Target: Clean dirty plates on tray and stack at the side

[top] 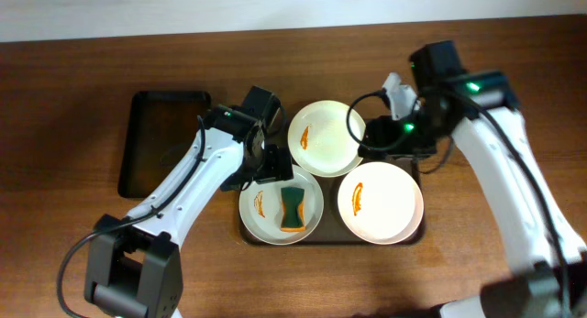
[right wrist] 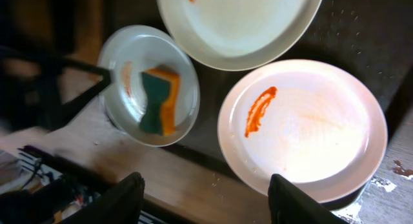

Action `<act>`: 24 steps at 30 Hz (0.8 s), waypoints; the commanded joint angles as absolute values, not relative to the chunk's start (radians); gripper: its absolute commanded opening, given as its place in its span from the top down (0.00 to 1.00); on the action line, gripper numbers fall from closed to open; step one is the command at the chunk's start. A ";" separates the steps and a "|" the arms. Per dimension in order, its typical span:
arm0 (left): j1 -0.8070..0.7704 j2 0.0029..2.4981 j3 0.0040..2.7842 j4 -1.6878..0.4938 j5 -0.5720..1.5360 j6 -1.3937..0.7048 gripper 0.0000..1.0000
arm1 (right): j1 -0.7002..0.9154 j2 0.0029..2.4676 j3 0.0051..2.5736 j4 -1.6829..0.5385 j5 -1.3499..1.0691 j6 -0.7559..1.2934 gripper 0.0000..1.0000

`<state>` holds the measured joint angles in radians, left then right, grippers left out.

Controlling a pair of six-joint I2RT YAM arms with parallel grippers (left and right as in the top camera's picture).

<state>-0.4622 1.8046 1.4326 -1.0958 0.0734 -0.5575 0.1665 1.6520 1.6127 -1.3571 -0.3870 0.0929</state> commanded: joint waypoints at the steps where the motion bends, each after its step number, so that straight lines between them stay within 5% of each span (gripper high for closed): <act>1: -0.457 1.795 1.442 -1.096 0.070 -0.545 0.00 | 0.206 1.744 1.549 -1.289 -0.385 0.095 0.32; 9: -0.457 1.795 1.442 -1.096 0.070 -0.545 0.00 | 0.355 1.739 1.228 -0.903 -0.380 0.290 0.36; 14: -0.457 1.795 1.442 -1.096 0.070 -0.545 0.00 | 0.392 1.740 1.193 -0.841 -0.379 0.297 0.66; 24: -0.457 1.795 1.442 -1.096 0.070 -0.545 0.00 | 0.440 1.742 1.052 -0.635 -0.326 0.383 0.66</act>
